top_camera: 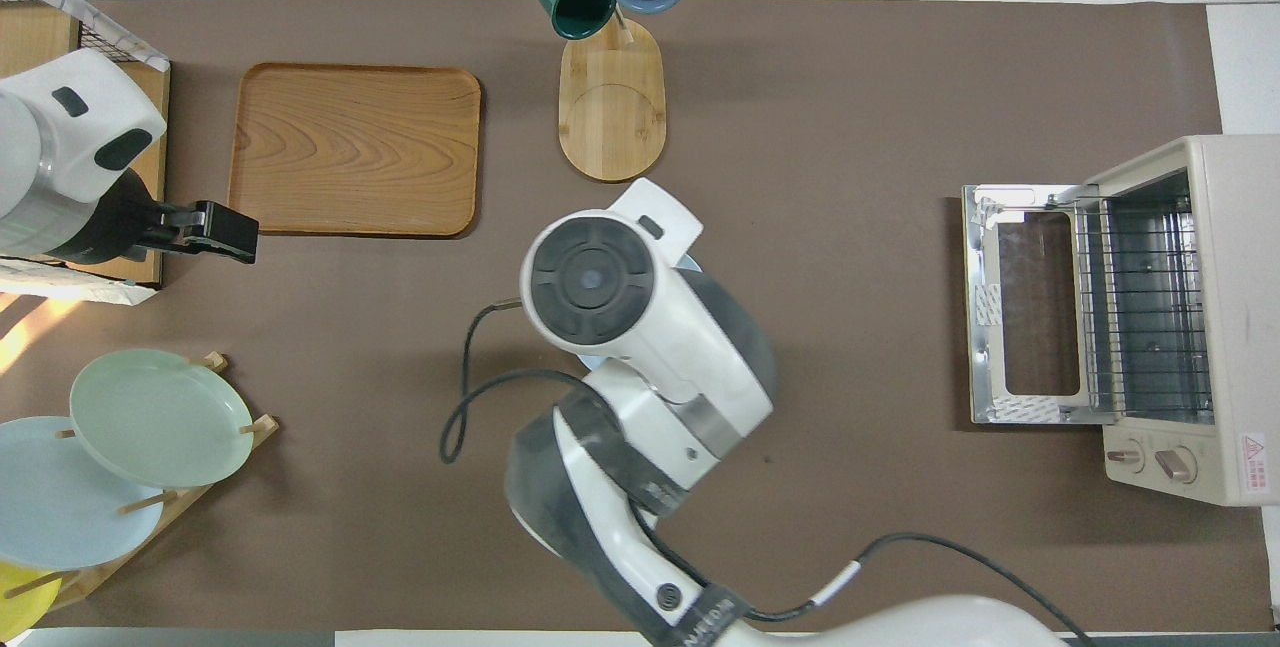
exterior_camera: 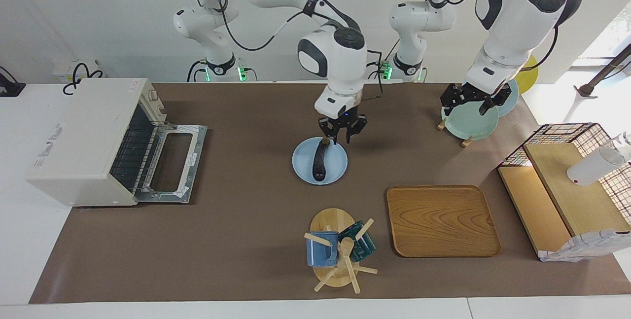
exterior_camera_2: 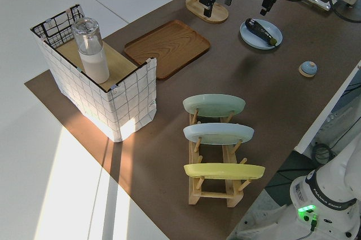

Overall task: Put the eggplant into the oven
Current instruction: 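Reach the right gripper to the plate and grasp the eggplant, then carry the eggplant with the right gripper into the open oven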

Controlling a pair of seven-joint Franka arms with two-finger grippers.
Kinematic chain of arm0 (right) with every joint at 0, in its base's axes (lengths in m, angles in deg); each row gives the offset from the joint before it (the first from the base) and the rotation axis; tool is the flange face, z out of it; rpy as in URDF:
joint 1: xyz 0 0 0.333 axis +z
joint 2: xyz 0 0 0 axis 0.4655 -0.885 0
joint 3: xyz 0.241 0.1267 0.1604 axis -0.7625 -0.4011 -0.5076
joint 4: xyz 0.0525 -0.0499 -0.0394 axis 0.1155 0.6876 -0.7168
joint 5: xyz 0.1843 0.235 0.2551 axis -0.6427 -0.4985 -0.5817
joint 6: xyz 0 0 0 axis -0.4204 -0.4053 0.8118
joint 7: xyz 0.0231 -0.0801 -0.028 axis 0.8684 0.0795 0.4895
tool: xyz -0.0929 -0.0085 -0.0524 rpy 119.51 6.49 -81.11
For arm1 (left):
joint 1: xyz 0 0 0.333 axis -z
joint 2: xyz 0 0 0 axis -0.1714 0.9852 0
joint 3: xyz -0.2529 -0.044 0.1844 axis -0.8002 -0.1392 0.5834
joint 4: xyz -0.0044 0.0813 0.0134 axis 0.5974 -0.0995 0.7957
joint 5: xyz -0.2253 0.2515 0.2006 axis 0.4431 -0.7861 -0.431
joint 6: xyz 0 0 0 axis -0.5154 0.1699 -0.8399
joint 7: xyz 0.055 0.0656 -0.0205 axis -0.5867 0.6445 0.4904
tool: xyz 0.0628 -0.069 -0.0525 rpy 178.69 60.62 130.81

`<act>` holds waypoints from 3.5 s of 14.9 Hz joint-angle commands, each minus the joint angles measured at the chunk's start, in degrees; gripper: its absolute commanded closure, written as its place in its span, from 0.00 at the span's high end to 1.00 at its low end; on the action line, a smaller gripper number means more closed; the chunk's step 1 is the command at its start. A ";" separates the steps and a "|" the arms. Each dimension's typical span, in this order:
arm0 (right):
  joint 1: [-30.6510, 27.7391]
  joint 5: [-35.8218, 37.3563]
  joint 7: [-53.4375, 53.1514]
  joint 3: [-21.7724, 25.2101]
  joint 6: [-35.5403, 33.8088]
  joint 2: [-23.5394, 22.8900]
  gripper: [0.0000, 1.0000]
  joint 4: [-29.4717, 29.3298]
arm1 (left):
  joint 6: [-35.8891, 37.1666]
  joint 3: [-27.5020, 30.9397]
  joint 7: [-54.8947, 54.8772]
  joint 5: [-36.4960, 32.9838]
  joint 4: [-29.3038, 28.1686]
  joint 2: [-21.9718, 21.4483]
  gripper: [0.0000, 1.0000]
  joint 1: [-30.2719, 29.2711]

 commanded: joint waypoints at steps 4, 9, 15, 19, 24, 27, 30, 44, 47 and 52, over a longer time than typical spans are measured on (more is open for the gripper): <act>0.00 0.45 -2.13 0.01 9.23 -0.61 0.33 7.69 | -1.72 0.23 -0.22 2.61 -1.62 -2.56 1.00 -0.25; 0.71 0.45 -2.22 0.01 14.16 1.06 0.32 13.68 | -1.73 0.14 -1.00 2.62 1.81 -1.95 1.00 -2.18; 0.71 0.45 -2.04 -0.08 15.13 1.59 0.32 15.35 | -1.46 -0.03 -0.57 2.88 1.82 -1.68 1.00 -2.18; 0.71 0.10 -2.13 -0.16 17.95 2.29 0.29 17.99 | -0.41 -0.29 -0.92 2.97 1.73 -1.77 1.00 -2.01; 0.71 0.01 -2.04 -0.16 17.07 2.21 0.00 17.38 | 2.49 -0.38 -1.01 2.88 1.55 -2.04 1.00 -1.92; 0.88 0.98 -1.61 -0.16 11.38 2.12 0.00 13.79 | 2.32 -0.38 -0.66 2.88 1.55 -2.12 1.00 -1.92; 0.01 8.25 -0.29 -0.08 -2.49 2.03 0.00 5.97 | 1.53 -0.38 -0.57 2.88 1.38 -2.12 1.00 -2.27; -32.31 9.59 33.35 0.28 -11.33 29.53 0.00 35.64 | 2.23 0.14 -0.66 2.88 0.76 -2.56 1.00 -2.53; -39.18 9.77 42.32 0.28 -10.45 29.71 0.00 35.74 | 1.79 0.14 -0.65 2.88 0.76 -2.47 1.00 -3.41; -46.65 12.32 48.74 0.19 -4.67 30.06 0.00 38.89 | 1.79 0.06 -0.66 2.88 0.76 -2.47 1.00 -3.41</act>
